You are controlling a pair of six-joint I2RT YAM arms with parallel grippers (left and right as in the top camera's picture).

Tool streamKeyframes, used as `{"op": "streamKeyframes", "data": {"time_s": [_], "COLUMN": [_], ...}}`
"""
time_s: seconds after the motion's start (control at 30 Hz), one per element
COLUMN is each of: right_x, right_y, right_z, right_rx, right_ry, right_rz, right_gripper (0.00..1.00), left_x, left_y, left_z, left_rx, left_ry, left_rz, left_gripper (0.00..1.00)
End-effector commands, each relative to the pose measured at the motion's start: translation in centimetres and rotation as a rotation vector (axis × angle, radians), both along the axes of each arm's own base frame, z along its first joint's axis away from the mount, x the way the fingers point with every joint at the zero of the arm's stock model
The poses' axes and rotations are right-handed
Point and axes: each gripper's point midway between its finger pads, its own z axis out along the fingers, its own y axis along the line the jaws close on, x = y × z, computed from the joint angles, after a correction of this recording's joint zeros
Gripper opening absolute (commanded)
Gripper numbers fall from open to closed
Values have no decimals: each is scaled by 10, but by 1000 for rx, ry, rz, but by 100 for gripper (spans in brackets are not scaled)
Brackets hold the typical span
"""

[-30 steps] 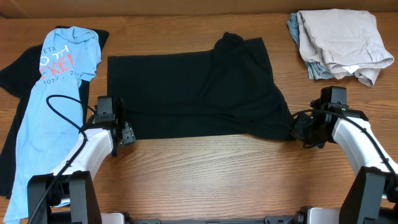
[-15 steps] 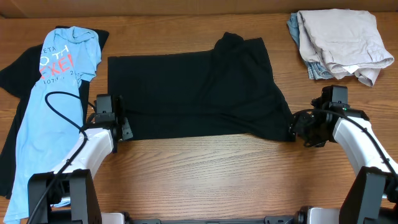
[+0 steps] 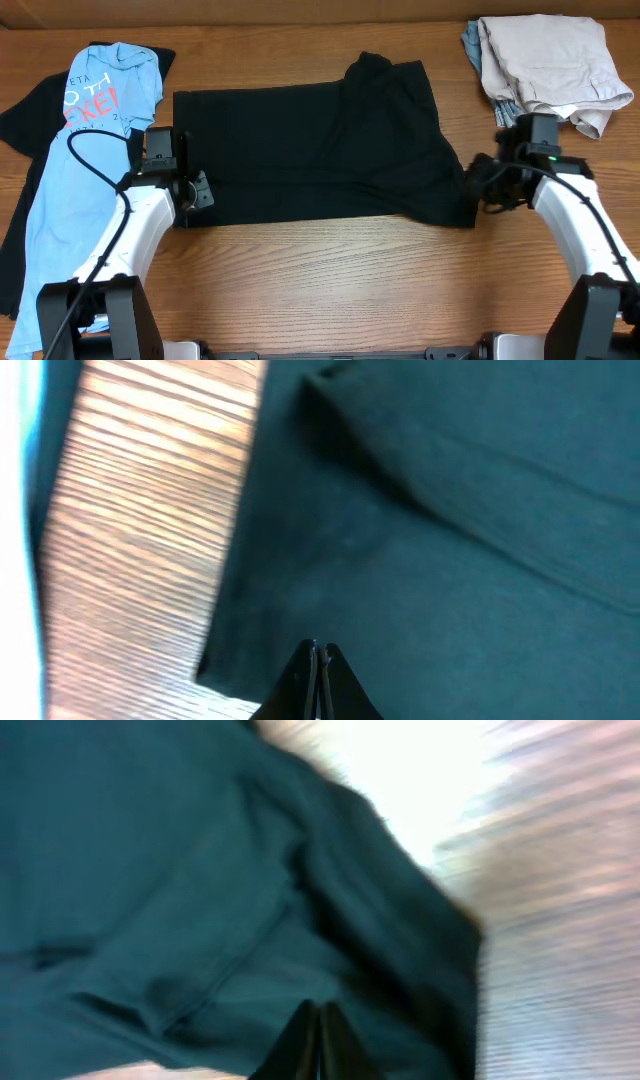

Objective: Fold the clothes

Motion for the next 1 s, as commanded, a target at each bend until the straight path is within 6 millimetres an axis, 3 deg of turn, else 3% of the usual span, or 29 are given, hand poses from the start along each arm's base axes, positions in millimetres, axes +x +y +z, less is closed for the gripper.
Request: {"op": "streamKeyframes", "data": {"time_s": [0.0,0.07,0.23,0.57,0.97], "right_x": [6,5,5,-5,-45], "right_y": [22,33,38,31,21], "right_z": [4,-11,-39,-73,-82], "right_rx": [14,13,-11,-46,-75], "right_ry": [-46,-21,35,143,338], "right_rz": [62,87,95,78,-36], "right_gripper": [4,4,4,4,4], "left_x": [0,-1,11,3,-53], "left_y": [-8,-7,-7,-8,3], "left_z": [-10,-19,-37,-60,-63], "left_rx": [-54,-54,-53,-66,2], "left_ry": [25,50,39,113,341], "left_rz": [-11,-10,-10,-11,10], "left_gripper": [4,4,4,4,4]}}
